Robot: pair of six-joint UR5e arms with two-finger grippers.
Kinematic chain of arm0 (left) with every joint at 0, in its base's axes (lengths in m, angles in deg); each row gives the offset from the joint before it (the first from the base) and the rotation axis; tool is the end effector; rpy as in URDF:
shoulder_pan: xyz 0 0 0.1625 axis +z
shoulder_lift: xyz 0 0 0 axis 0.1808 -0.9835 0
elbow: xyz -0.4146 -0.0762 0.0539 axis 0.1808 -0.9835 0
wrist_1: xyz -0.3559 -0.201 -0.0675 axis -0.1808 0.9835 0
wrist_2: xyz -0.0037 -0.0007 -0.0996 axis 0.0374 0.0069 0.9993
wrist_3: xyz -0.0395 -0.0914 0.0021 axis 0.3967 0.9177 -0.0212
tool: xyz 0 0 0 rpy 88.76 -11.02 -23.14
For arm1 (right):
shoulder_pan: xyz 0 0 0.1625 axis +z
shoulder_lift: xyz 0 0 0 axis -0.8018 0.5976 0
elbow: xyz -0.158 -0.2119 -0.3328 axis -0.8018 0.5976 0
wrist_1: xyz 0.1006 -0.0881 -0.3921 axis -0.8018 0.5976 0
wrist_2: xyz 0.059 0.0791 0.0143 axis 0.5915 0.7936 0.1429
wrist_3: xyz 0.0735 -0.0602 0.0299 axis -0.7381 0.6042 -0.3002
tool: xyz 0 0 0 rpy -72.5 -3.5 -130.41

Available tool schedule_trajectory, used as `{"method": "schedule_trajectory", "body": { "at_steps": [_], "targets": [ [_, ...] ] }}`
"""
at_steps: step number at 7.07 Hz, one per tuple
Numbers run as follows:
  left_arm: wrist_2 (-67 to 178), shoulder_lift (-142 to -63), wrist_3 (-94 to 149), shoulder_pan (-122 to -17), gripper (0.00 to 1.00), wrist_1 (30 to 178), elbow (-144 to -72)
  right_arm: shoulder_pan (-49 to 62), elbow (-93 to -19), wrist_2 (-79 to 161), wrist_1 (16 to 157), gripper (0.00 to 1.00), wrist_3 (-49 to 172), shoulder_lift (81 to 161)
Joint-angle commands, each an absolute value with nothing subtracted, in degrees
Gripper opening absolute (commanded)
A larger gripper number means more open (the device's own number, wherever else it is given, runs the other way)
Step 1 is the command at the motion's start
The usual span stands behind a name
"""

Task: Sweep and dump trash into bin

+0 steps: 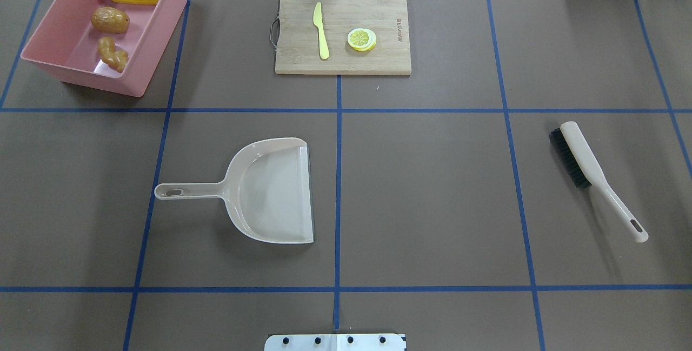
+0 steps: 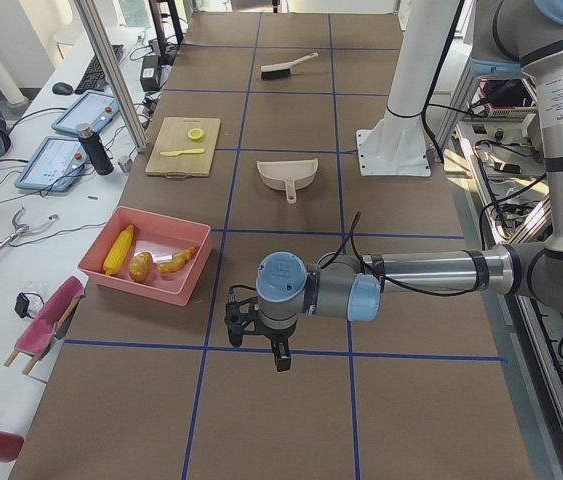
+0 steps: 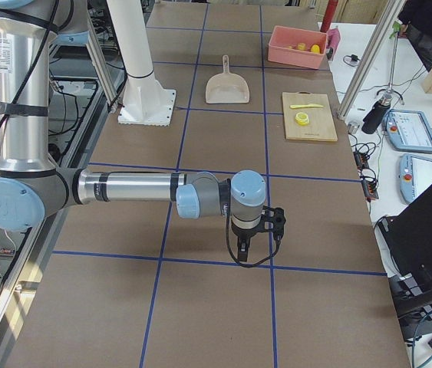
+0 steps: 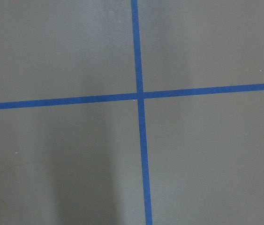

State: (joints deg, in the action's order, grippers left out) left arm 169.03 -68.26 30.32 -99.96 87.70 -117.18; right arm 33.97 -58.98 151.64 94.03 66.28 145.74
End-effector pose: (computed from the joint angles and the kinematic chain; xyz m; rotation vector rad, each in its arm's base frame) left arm -0.0595 -0.3912 0.6652 -0.0362 0.7948 -0.2448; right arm 0.0417 -0.4716 0.6328 0.0277 -0.7761 0.0945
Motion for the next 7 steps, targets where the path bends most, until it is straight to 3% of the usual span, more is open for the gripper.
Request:
{"method": "schedule_trajectory", "body": {
  "at_steps": [1, 7],
  "targets": [
    [169.0, -67.6, 30.3, -100.1, 0.99, 87.8, -116.8, 34.0, -59.0, 151.7, 94.0, 1.0, 66.3, 145.7],
    [169.5, -66.5, 30.3, -100.2, 0.99, 87.9, -117.7, 34.0, -58.9, 151.7, 94.2, 1.0, 66.1, 145.8]
  ]
}}
